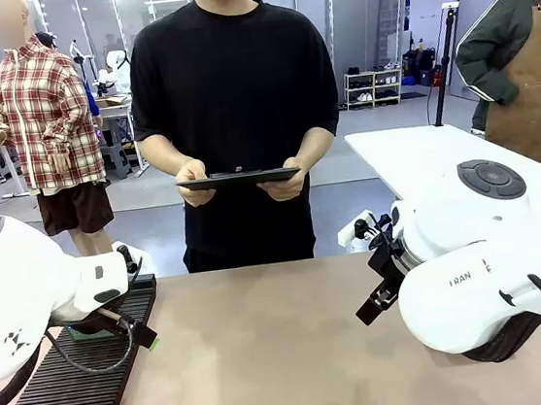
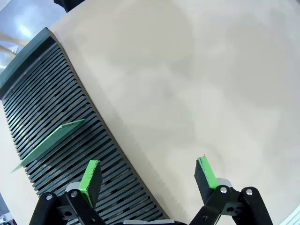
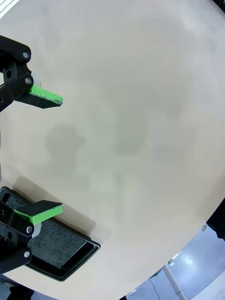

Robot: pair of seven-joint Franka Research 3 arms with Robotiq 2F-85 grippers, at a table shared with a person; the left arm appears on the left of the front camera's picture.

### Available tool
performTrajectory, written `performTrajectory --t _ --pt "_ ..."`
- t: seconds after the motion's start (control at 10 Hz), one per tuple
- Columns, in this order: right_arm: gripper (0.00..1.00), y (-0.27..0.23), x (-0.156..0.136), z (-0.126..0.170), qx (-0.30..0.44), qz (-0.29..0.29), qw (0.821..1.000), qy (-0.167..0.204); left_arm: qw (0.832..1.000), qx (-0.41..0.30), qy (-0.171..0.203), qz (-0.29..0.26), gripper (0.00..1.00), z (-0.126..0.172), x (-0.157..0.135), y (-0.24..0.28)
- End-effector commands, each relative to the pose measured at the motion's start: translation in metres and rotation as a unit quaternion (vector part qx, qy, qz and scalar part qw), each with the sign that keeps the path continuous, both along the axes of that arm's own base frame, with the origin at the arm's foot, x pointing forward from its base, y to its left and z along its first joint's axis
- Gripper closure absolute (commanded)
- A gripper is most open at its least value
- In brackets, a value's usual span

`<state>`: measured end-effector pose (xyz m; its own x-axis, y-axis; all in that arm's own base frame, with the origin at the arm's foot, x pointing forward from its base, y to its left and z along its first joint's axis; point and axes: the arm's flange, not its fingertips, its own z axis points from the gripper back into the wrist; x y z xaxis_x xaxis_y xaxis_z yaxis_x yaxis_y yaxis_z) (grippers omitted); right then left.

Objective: Inspect the PCB.
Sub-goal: Pick up the Blank PCB and present it to the human.

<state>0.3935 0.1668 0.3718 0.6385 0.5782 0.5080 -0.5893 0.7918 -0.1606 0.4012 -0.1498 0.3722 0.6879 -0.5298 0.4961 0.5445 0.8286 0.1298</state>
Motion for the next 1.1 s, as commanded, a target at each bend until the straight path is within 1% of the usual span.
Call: performTrajectory --t 0.0,0.1,0.2,0.3,0.4,0.5,0.6,0.7,0.8,0.9,1.0 --pt "0.0 -0.006 -0.002 0.017 0.008 0.009 1.0 0.009 1.0 -0.009 0.011 -0.02 0.0 0.012 -0.002 0.004" --pt "0.0 -0.012 -0.003 0.033 0.024 0.012 0.999 0.026 0.999 -0.016 0.031 -0.034 0.0 0.024 -0.002 0.01" --pt "0.0 -0.025 -0.001 0.051 0.042 0.015 0.998 0.047 0.997 -0.035 0.055 -0.035 0.0 0.039 -0.001 0.02" --pt "0.0 -0.041 -0.002 0.066 0.076 0.013 0.994 0.071 0.994 -0.068 0.082 -0.034 0.0 0.049 -0.001 0.033" --pt "0.0 -0.06 -0.005 0.076 0.118 0.018 0.988 0.1 0.985 -0.131 0.105 -0.044 0.0 0.058 -0.003 0.049" --pt "0.0 -0.08 -0.011 0.081 0.165 0.036 0.976 0.141 0.972 -0.191 0.12 -0.061 0.0 0.067 -0.008 0.07" --pt "0.0 -0.104 -0.017 0.084 0.226 0.054 0.957 0.174 0.954 -0.257 0.136 -0.077 0.0 0.075 -0.017 0.093" --pt "0.0 -0.136 -0.03 0.085 0.296 0.063 0.931 0.202 0.926 -0.335 0.149 -0.093 0.0 0.081 -0.033 0.122" --pt "0.0 -0.167 -0.045 0.086 0.398 0.082 0.887 0.218 0.894 -0.411 0.148 -0.104 0.0 0.084 -0.051 0.156" --pt "0.0 -0.2 -0.059 0.082 0.47 0.075 0.854 0.211 0.868 -0.466 0.139 -0.1 0.0 0.086 -0.072 0.192" --pt "0.0 -0.232 -0.081 0.071 0.496 0.068 0.835 0.227 0.856 -0.493 0.12 -0.096 0.0 0.087 -0.1 0.23"
